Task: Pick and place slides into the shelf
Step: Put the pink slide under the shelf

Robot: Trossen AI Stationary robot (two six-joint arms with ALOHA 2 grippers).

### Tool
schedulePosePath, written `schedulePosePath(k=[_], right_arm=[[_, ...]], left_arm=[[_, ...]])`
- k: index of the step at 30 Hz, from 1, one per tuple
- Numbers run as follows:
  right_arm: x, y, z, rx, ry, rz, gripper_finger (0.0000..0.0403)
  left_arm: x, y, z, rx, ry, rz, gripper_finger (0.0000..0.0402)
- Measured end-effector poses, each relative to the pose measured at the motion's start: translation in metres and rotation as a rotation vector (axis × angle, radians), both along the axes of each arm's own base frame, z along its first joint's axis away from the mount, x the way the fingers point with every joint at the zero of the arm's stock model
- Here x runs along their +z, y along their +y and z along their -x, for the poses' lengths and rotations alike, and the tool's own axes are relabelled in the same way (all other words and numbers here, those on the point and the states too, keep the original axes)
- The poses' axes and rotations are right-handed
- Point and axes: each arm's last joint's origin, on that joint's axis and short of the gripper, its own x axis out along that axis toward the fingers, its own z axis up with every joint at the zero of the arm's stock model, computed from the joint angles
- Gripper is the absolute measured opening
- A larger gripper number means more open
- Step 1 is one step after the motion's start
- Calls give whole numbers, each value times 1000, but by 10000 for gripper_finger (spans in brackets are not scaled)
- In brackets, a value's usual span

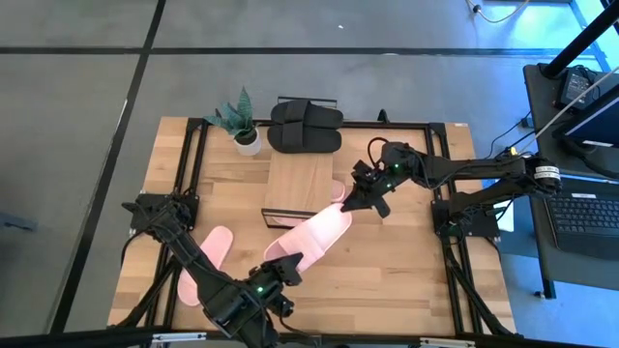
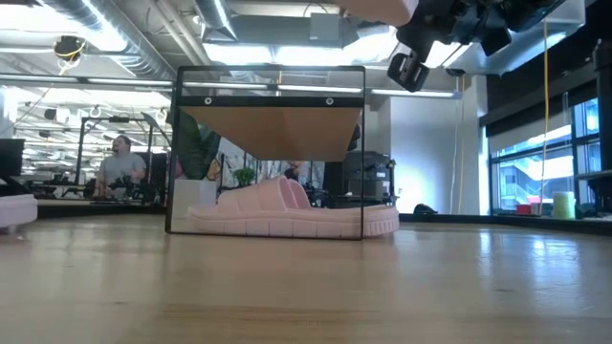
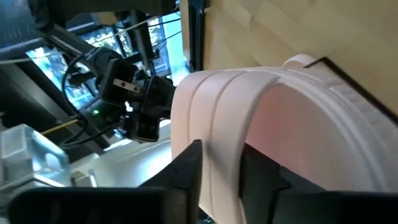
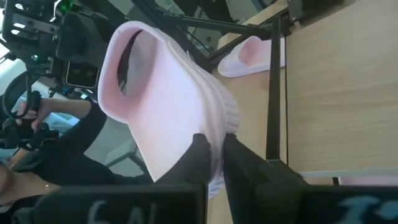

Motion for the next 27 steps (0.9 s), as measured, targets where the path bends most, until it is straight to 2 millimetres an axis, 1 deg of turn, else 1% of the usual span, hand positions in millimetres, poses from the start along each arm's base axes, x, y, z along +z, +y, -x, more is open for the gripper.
schedulePosePath(k=[6, 8, 13, 17, 19, 22, 27], right_arm=[[1, 0, 0, -9, -14, 4, 31], [4, -2, 0, -14, -40, 8, 27], [12, -10, 6, -45, -70, 9, 27], [17, -15, 13, -72, -77, 15, 27], [21, -18, 16, -87, -94, 19, 27], [27, -23, 22, -115, -114, 25, 25], [35, -37, 37, -205, -127, 56, 23]], left_arm=[[0, 0, 0, 27, -42, 48, 149], [0, -3, 2, 26, -54, 61, 164], [1, -14, 14, -3, -73, 83, 175], [11, -19, 29, -8, -132, 150, 176], [20, -19, 37, 0, -177, 211, 176], [33, -18, 49, 31, -261, 351, 176], [55, -10, 69, 129, -356, 672, 177]])
